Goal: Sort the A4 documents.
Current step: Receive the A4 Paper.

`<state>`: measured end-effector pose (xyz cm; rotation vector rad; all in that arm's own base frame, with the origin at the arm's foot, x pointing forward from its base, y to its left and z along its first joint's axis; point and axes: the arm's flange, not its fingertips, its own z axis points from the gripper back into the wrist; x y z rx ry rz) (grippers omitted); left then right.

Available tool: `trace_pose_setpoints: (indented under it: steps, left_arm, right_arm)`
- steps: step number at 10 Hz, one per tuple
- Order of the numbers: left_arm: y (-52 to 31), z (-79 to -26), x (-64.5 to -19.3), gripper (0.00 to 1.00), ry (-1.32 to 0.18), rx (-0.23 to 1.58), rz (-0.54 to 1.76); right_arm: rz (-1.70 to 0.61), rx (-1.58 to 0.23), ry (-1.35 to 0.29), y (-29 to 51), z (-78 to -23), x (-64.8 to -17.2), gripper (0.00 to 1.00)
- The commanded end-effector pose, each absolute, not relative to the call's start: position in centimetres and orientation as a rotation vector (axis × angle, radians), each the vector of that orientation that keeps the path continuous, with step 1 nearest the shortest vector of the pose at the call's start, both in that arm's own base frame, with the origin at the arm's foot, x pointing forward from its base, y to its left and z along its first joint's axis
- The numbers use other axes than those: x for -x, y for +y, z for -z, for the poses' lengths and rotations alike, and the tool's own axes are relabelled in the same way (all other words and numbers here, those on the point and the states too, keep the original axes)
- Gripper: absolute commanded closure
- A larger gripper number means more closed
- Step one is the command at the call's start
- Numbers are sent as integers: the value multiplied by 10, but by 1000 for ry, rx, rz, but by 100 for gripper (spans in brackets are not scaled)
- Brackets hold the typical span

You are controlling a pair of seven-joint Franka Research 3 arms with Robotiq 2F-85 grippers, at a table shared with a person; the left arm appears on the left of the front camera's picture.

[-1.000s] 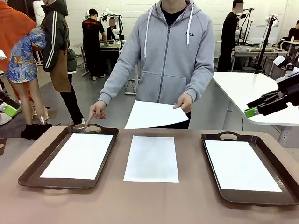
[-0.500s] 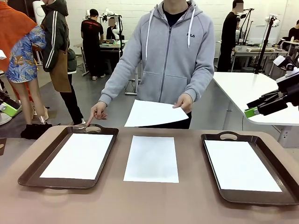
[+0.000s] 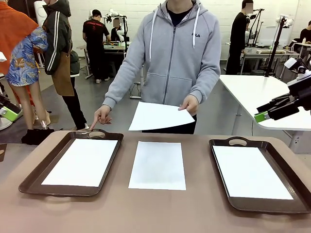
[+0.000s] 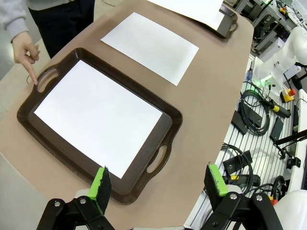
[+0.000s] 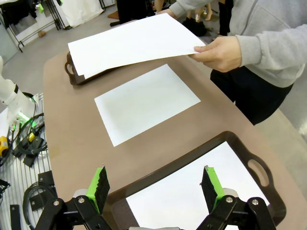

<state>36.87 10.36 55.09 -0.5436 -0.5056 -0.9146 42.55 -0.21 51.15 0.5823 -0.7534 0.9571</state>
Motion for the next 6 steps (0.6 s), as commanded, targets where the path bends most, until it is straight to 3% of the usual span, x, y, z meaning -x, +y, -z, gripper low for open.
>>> trace_pose_setpoints:
  steps: [1,6]
  left_arm:
    - [105,-552,-368,0,-515,535,911]
    - [104,-551,-369,0,-506,544,915]
  right_arm:
    - [-960,-583,-755,-2,-512,-425,0]
    - [-960,-583,-755,-2,-512,-425,0]
